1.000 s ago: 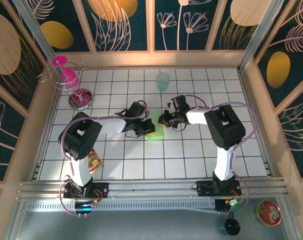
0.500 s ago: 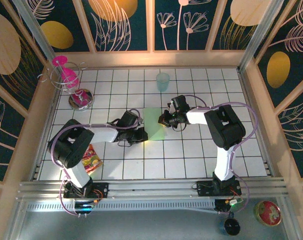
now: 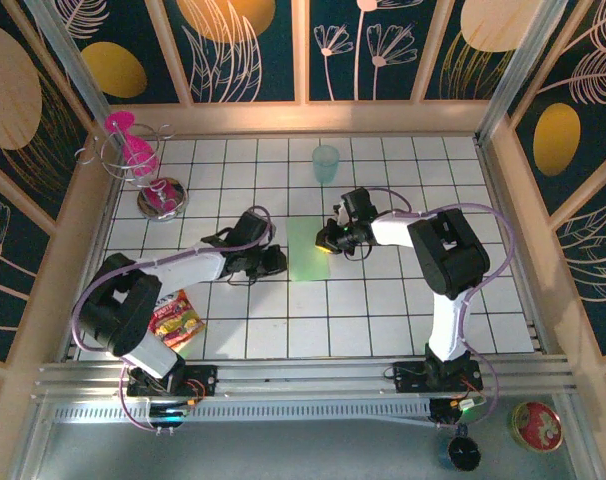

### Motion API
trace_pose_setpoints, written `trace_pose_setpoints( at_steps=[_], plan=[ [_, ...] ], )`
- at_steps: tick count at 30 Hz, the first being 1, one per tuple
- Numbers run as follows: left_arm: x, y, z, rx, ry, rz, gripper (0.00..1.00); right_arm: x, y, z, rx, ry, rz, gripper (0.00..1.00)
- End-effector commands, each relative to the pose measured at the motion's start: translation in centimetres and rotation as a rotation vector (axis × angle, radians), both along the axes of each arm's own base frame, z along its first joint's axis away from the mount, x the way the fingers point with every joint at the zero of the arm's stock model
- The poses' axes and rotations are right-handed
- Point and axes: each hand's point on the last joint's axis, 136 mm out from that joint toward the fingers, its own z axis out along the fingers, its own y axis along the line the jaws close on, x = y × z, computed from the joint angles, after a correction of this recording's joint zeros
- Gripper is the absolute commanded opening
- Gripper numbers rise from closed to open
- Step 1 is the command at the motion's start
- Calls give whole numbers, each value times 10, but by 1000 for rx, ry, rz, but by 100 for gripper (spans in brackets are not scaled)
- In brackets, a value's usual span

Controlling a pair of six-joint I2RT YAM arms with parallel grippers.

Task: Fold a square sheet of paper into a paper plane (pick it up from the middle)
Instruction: First fold the square sheet of paper in half at the center of the table, then fold the triangle a second time at the center of the table.

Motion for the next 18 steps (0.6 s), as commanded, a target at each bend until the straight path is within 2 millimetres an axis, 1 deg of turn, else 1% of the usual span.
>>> trace_pose_setpoints(
  at_steps=[1,3,5,7,9,12,14,16,17,18],
  plan=[
    [28,-3,22,-91,-81,108,20,5,-8,-7,-73,18,-20,15],
    [36,-10,29,-154,-100,122,25,21,8,28,23,-50,-11,19],
    [42,-23,36,-240,-112,118,29,29,17,58,88,-112,-8,24],
    [44,-34,42,-310,-116,98,32,29,15,75,108,-146,-20,28],
    [45,-42,46,-356,-118,80,33,26,6,79,91,-166,-43,34],
    [49,-47,43,-359,-111,71,34,16,-11,72,37,-165,-95,39],
    [53,-47,38,-334,-107,70,34,9,-22,67,9,-155,-128,40],
    [56,-48,33,-303,-102,58,34,1,-29,61,-3,-144,-154,41],
    [57,-48,20,-275,-83,51,34,-2,-32,59,-6,-137,-167,41],
    [58,-49,16,-264,-77,46,33,-5,-35,57,-10,-128,-178,41]
  ],
)
